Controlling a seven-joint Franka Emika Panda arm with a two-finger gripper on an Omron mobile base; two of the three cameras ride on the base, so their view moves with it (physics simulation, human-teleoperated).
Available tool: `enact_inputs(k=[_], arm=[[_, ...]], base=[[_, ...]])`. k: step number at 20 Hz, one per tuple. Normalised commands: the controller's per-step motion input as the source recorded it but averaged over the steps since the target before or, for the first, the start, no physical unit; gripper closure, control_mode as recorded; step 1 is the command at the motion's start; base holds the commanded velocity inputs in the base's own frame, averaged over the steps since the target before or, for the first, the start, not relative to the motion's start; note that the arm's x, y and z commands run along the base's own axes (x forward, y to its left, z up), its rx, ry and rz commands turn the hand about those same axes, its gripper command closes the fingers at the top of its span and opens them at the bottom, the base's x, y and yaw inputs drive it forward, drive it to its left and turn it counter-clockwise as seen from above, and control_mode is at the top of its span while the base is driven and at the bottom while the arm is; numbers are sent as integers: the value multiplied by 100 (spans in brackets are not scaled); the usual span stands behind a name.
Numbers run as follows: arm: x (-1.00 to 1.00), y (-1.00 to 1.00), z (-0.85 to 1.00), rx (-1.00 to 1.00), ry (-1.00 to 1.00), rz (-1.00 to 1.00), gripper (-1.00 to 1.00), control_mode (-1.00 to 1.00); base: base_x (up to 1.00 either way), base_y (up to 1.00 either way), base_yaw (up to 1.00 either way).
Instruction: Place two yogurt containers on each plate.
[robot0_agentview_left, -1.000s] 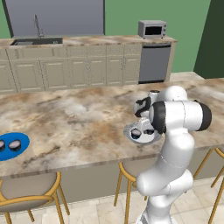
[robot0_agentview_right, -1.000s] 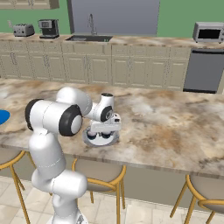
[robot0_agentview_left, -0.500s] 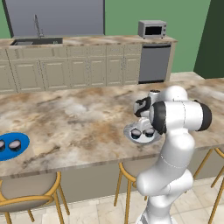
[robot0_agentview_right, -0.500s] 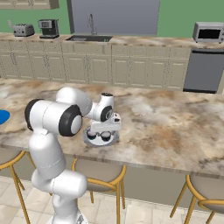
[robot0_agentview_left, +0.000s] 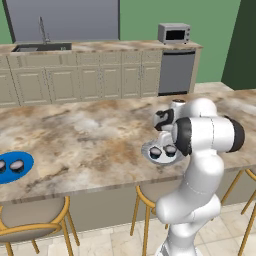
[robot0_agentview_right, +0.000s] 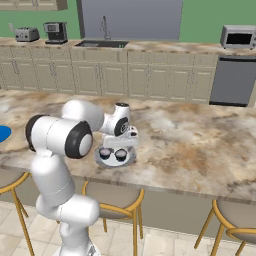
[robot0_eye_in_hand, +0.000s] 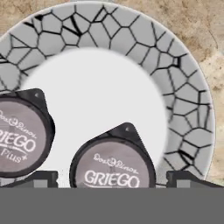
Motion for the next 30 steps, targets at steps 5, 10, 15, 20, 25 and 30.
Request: enact_inputs(k=[5,10,15,20,25,30], arm=[[-10,0,45,1,-1,-3,-100,-100],[-33,0,55,6,-1,-14,-100,-100],[-55,5,53,13,-1,-22,-100,-100],[-70,14,38,8,-4,-24,-100,-100],[-77,19,34,0,-4,-28,-100,-100],[-75,17,36,0,-1,-16,-100,-100]], base=[[0,0,0],[0,0,0],[0,0,0],[0,0,0],[0,0,0],[0,0,0]])
